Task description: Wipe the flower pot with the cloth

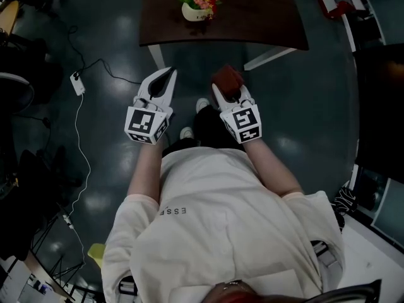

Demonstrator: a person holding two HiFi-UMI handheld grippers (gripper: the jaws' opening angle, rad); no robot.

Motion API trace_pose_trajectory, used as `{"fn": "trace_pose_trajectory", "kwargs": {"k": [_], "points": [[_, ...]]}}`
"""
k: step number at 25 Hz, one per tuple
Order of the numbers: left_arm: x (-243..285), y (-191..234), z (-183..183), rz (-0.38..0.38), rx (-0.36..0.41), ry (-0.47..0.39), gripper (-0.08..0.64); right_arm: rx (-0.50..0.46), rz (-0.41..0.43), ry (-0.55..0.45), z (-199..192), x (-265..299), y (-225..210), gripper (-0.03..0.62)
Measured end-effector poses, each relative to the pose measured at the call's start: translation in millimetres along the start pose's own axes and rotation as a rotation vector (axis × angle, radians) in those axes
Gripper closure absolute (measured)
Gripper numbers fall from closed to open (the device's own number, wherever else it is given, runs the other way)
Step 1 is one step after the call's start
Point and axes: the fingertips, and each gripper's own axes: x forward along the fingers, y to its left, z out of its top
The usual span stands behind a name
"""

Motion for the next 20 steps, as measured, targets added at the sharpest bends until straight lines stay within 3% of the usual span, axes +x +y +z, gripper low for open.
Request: {"fn": "trace_pose_trajectory", "kwargs": {"k": [4, 8, 14, 20], "points": [[26.7, 17.1, -5.1, 0.02, 0.005, 0.031, 0.546, 0.002, 0.04, -0.01, 12.1, 29.9, -15.9, 0.546], [54.2, 40.1, -11.0, 0.046, 0.069, 0.102, 0.546, -0.032, 0.152, 0.017, 20.7, 74.1, -18.9, 0.546], [103.3, 78.8, -15.5, 0.091, 0.015, 0.132, 0.546, -0.142, 0.305, 0.098, 24.5, 137.2, -32.2, 0.546], [151.7, 101.5, -22.1, 0.092, -0.026, 0.178, 0.546, -0.149, 0.407, 0.131, 30.3, 190.1, -48.7, 0.546]]}}
